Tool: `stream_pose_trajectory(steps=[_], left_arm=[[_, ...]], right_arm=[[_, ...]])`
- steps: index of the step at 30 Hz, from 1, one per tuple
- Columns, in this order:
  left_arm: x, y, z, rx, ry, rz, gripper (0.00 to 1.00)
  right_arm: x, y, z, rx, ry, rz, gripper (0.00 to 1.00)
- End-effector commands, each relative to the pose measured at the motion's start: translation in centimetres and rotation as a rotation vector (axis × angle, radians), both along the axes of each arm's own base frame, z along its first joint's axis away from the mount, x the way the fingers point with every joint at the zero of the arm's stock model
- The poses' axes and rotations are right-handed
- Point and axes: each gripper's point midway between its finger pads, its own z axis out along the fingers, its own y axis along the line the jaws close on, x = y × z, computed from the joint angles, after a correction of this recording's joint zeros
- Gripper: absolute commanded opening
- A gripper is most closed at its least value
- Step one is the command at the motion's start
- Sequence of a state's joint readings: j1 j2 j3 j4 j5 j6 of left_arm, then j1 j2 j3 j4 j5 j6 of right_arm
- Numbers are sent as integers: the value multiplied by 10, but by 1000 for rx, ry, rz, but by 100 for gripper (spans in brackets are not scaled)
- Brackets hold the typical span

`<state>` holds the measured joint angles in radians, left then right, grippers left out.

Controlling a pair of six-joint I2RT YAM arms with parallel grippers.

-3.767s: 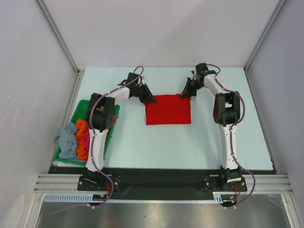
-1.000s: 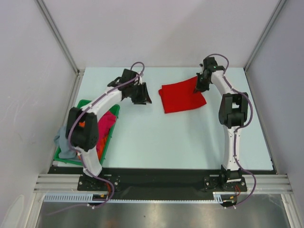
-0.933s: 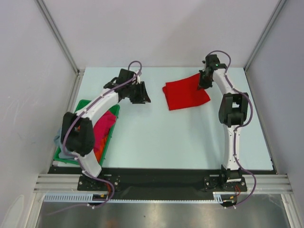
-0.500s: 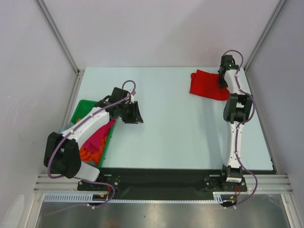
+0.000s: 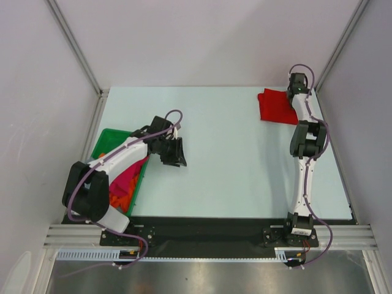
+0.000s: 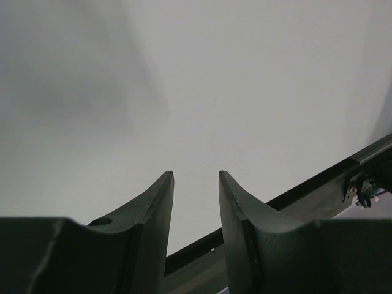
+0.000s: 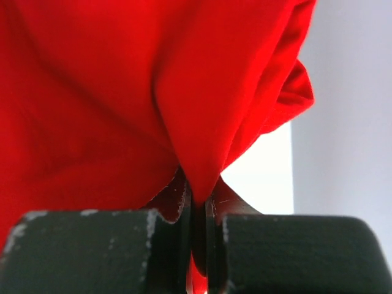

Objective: Fold and stack the t-shirts
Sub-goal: Neatly place the folded tshirt to the corner

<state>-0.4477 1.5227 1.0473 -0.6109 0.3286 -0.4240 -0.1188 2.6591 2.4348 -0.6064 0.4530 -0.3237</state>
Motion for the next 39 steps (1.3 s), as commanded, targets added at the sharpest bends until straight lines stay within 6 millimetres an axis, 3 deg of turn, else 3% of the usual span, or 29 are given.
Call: stream_pose_trajectory(steps=[1, 6, 14, 20, 21, 24, 27, 28, 29, 32, 35, 39], left_arm=[[8, -8, 9, -19, -36, -36, 41], [10, -11, 10, -17, -36, -29, 41], [3, -11, 9, -17, -30, -27, 41], [0, -11, 7, -21, -23, -32, 41], [-2, -12, 6, -25, -20, -36, 42], [-4, -12, 5, -31, -11, -41, 42], [-7, -12, 4, -34, -5, -50, 42], [-8, -13, 3, -36, 0, -54, 43], [-9, -13, 4, -39, -2, -55, 43], [-11, -13, 4, -48, 6, -55, 43], [-9, -15, 7, -56, 0, -54, 43], [-5, -18, 14, -73, -16, -45, 43]], right_arm=[[19, -37, 27, -115, -97, 0, 0], [35, -45, 37, -194, -138, 41, 0], [44, -46, 19, -223, -123, 109, 0], [51, -51, 23, -251, -156, 101, 1], [50, -52, 21, -254, -156, 94, 3], [51, -52, 21, -253, -162, 89, 36], [51, -51, 20, -248, -161, 86, 46], [49, -53, 25, -259, -166, 66, 48], [49, -53, 28, -257, -173, 59, 63], [49, -49, 51, -287, -202, 40, 84], [53, -41, 90, -334, -270, 22, 94], [52, -25, 118, -316, -315, 27, 95]])
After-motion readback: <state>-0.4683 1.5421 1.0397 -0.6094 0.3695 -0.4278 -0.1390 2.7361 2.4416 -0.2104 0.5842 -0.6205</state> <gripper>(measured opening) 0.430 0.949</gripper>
